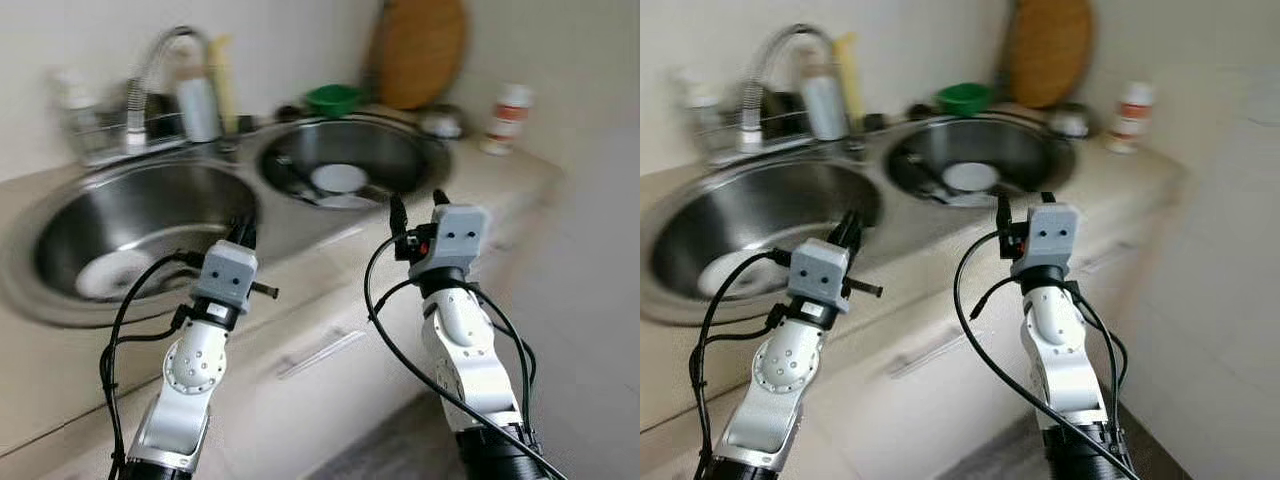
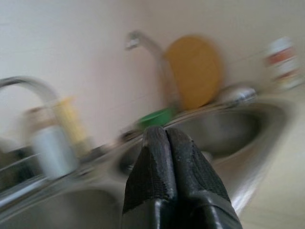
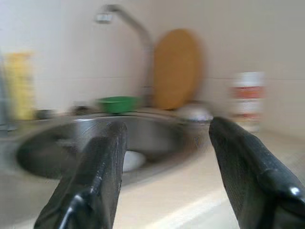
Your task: Kitchen organization
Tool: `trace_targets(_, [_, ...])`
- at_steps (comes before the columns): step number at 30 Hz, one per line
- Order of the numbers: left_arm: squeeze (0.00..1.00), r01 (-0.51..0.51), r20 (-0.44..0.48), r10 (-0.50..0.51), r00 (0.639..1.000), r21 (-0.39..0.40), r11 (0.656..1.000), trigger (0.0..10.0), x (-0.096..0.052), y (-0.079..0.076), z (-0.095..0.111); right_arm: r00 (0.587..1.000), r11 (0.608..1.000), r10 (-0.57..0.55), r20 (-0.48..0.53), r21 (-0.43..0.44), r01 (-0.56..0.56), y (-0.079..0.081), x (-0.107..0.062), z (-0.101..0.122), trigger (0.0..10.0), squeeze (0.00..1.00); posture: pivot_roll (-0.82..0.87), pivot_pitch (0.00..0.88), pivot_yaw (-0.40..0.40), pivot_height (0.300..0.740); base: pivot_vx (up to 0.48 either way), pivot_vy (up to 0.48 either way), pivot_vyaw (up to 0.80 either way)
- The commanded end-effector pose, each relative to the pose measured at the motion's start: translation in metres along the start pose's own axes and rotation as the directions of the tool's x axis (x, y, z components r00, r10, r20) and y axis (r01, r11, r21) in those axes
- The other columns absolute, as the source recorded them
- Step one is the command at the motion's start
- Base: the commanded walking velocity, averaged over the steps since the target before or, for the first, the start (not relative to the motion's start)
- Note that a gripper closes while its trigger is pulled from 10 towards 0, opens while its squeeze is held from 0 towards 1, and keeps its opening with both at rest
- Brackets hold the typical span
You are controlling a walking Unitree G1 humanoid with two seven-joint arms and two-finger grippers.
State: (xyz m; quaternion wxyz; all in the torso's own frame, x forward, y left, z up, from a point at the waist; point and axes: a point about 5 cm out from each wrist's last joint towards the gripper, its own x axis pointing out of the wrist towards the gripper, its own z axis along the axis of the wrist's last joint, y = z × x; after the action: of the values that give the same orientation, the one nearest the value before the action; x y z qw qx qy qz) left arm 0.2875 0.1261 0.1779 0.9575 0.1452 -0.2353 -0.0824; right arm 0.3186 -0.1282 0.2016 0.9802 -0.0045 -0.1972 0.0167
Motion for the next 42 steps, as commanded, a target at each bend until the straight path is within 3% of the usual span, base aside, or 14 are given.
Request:
trace_targets(1, [0.00, 0.001, 0.006, -0.001, 1.000, 0.015, 1.000, 10.0, -0.002, 0.003, 0.000, 1.000, 1.000, -0.002, 0.016, 0.015, 0.002, 0.002, 0.000, 0.003, 10.0, 0.00, -0.07, 0.000, 0.037, 0.740, 0.000, 0.000, -0.80])
trace_targets(18, [0.00, 0.015, -0.011, -0.015, 1.000, 0.024, 1.000, 10.0, -0.004, 0.001, -0.005, 1.000, 1.000, -0.018, -0.019, 0.016, 0.018, 0.001, -0.001, -0.004, 10.0, 0.00, -0.07, 0.000, 0.044, 0.740, 0.000, 0.000, -0.80])
trace_targets(36, [0.00, 0.068, -0.177, -0.059, 0.982, 0.043, 0.997, 10.0, -0.021, -0.008, -0.037, 0.948, 0.977, -0.208, -0.240, -0.013, 0.211, -0.029, -0.006, -0.039, 10.0, 0.00, -0.07, 0.000, 0.039, 0.740, 0.000, 0.000, -0.62])
trace_targets(40, [0.00, 0.078, -0.191, -0.068, 0.979, 0.047, 0.996, 10.0, -0.024, -0.009, -0.041, 0.940, 0.981, -0.193, -0.280, -0.050, 0.187, -0.029, -0.009, -0.048, 10.0, 0.00, -0.08, 0.000, 0.038, 0.740, 0.000, 0.000, -0.80])
trace_targets(42, [0.00, 0.090, -0.220, -0.078, 0.972, 0.047, 0.995, 10.0, -0.027, -0.011, -0.047, 0.923, 0.990, -0.136, -0.360, -0.086, 0.112, -0.025, -0.016, -0.063, 10.0, 0.00, -0.08, 0.000, 0.036, 0.740, 0.000, -0.480, -0.80])
